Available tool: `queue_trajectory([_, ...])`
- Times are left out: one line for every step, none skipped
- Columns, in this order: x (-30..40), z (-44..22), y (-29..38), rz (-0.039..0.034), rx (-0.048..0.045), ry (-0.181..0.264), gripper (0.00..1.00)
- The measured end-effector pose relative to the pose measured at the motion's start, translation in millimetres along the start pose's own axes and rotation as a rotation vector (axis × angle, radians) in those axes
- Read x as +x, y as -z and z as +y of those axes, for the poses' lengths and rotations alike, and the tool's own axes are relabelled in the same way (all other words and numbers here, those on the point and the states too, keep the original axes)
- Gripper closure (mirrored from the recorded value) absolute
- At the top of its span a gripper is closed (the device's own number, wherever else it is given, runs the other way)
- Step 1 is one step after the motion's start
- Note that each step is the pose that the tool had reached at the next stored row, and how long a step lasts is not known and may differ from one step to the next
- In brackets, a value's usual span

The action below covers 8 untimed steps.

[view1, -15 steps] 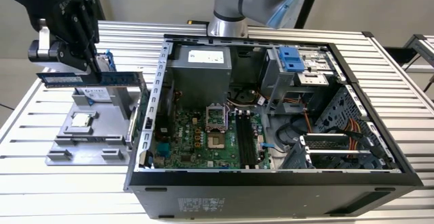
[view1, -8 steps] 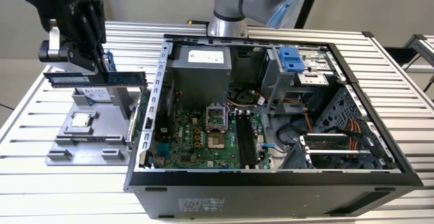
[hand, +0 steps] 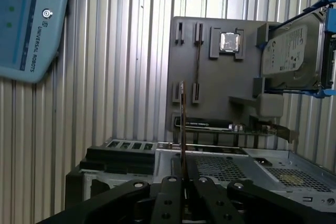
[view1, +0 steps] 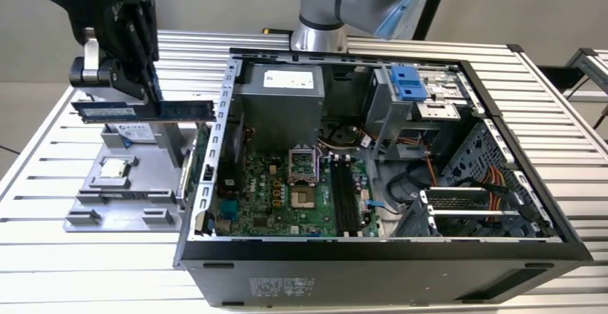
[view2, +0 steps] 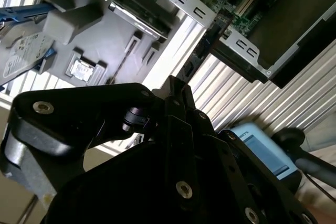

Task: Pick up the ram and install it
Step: 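Pick up the ram and move it above insertion slot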

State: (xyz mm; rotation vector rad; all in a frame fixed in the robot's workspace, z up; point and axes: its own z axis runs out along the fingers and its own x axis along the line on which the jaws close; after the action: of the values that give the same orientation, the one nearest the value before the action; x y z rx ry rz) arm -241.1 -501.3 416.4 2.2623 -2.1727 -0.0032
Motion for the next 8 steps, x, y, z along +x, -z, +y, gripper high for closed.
queue_trajectory([0.1, -1.2, 0.0, 0.0000, 0.0000, 0.000, 1.00])
queue_trajectory([0.1, -2.4, 0.0, 0.0000, 0.0000, 0.000, 1.00])
queue_trajectory([0.2, -3.5, 0.0, 0.0000, -0.0001, 0.000, 1.00])
queue_trajectory([0.2, -4.6, 0.0, -0.0001, 0.0000, 0.000, 1.00])
queue_trajectory([0.3, -5.8, 0.0, 0.0000, -0.0001, 0.000, 1.00])
queue_trajectory([0.3, -6.9, 0.0, -0.0001, -0.0002, 0.000, 1.00])
queue_trajectory([0.4, -8.3, 0.0, -0.0001, -0.0001, 0.000, 1.00])
queue_trajectory([0.4, -9.6, 0.0, 0.0000, -0.0002, 0.000, 1.00])
